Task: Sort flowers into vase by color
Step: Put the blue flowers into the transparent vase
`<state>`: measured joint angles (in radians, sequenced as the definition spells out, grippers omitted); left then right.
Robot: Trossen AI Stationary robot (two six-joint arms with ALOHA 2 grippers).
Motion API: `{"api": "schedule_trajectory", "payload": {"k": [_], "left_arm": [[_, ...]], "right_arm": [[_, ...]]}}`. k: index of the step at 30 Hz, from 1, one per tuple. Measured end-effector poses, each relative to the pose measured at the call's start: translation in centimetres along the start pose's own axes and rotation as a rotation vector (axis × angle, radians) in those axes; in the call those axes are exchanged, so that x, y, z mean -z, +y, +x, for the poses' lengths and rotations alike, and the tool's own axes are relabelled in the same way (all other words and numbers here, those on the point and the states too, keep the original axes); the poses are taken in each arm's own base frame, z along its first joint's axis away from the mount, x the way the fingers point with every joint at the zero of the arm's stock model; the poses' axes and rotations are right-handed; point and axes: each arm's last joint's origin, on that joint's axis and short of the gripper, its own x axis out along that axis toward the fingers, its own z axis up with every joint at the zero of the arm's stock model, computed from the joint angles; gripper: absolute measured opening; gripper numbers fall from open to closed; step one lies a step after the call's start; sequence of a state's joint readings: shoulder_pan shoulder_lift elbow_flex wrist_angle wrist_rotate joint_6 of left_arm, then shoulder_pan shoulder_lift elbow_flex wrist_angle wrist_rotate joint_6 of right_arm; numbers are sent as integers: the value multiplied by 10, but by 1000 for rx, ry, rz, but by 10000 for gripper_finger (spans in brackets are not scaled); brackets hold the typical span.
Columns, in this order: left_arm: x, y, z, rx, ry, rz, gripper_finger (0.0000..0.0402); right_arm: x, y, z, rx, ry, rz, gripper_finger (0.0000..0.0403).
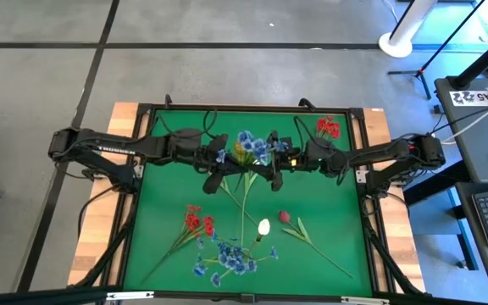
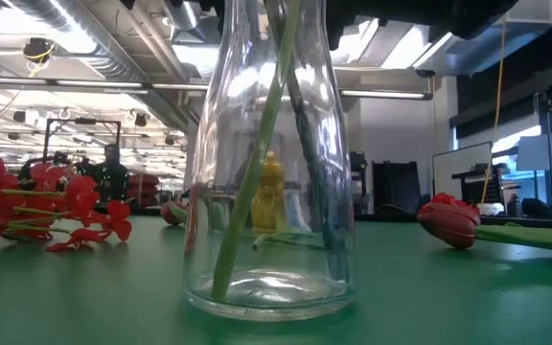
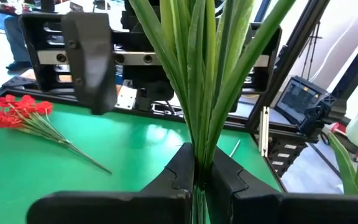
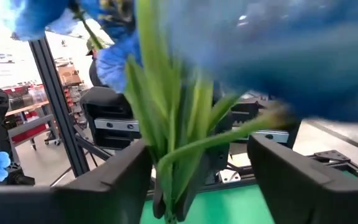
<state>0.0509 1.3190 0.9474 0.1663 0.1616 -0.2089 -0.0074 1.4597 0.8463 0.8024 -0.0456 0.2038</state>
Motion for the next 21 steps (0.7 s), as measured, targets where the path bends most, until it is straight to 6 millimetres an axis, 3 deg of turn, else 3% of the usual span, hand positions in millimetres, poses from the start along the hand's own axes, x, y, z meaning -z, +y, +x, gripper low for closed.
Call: {"api": "schedule_trajectory", "payload": {"k": [12,18,21], "left_arm": [[0,1,0,-50,-11,-19,40],[-2,1,-7,-72,1,-28,81],[-6,-1,-14,-75,-4,-27,108]], "right_arm": [[-1,1,0,-29,-3,-5,20],[-2,1,-1,-27,-4,-18,30],[-7,2,-4,-25,-4,-32,14]]}}
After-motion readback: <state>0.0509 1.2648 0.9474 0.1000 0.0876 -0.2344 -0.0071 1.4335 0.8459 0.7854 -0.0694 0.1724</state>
